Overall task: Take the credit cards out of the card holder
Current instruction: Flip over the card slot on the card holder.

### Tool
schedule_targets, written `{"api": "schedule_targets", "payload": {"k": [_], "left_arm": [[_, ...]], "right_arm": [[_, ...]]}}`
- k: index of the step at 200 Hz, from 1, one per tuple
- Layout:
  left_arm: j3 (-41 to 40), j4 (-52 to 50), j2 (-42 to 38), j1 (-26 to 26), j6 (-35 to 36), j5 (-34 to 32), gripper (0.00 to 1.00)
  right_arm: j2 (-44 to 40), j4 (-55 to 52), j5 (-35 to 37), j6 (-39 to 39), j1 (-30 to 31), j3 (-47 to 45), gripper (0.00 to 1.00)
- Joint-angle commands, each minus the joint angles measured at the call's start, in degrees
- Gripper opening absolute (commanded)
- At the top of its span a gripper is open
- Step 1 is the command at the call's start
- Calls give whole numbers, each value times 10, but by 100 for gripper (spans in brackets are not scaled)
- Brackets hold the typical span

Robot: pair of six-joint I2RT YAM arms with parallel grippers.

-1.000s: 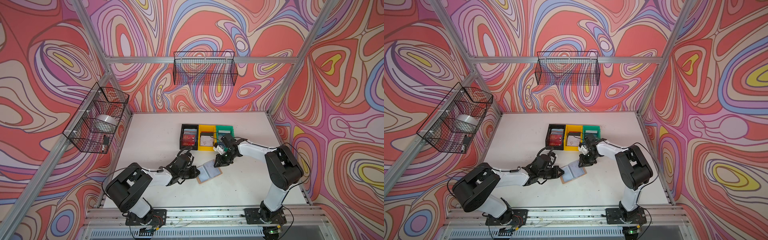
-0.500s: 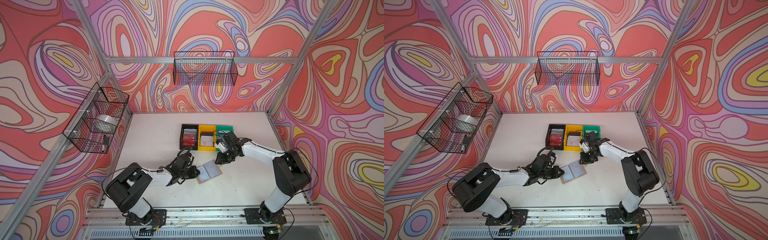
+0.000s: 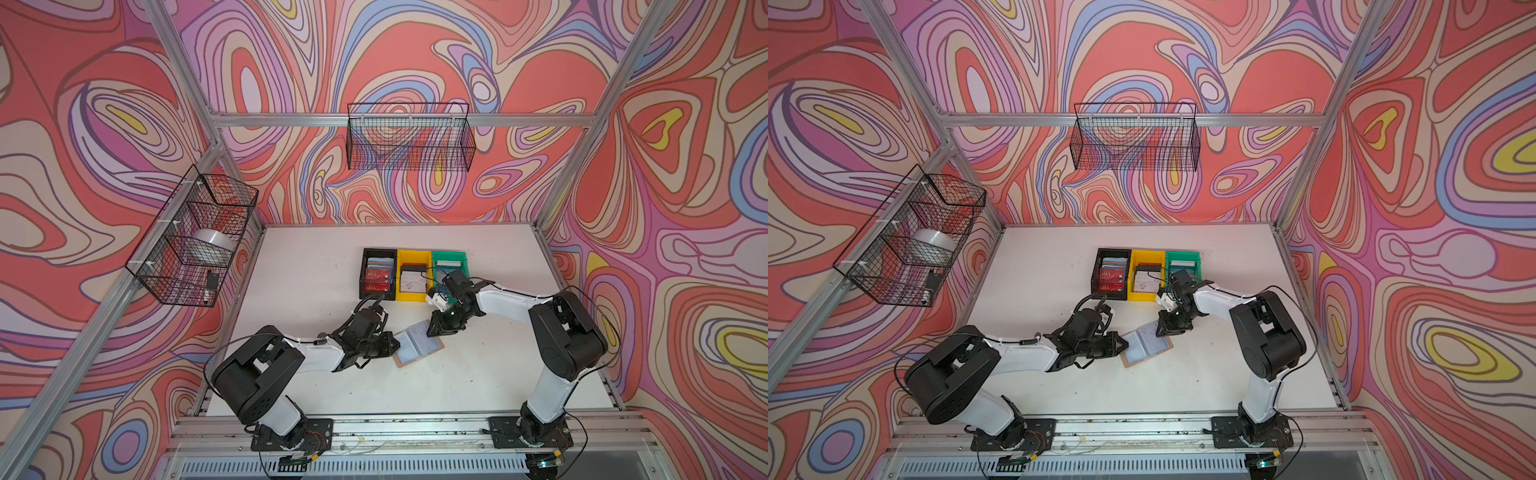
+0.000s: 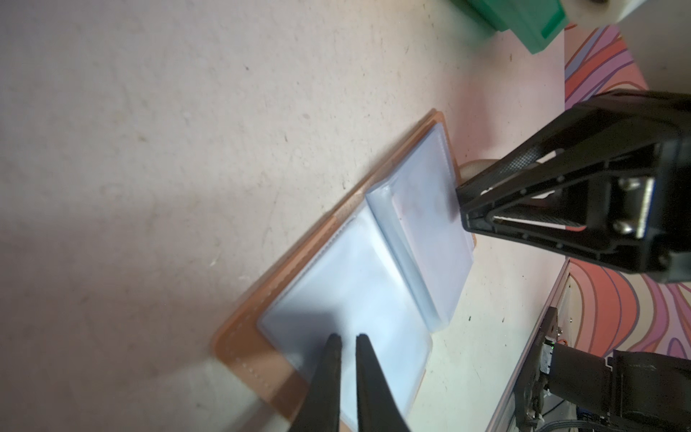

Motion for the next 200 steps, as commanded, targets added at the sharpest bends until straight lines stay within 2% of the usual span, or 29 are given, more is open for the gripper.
{"api": "schedule_targets", "payload": {"k": [1,78,118,200], "left_arm": [[-2,-28,6,-3,-6,-15,13],[-6,-27,2,-3,-7,-18,12],[-9,-27,-1,-3,-8,-19,12],[-9,-21,6,-2,-9,-15,12]], "right_arm": [[13,9,-4,-2,3,-7,23],[30,18,-67,-5,14,-3,23],[12,22,-93,-2,14,3,23],[-33,1,-103,-1,17,17,24]]}}
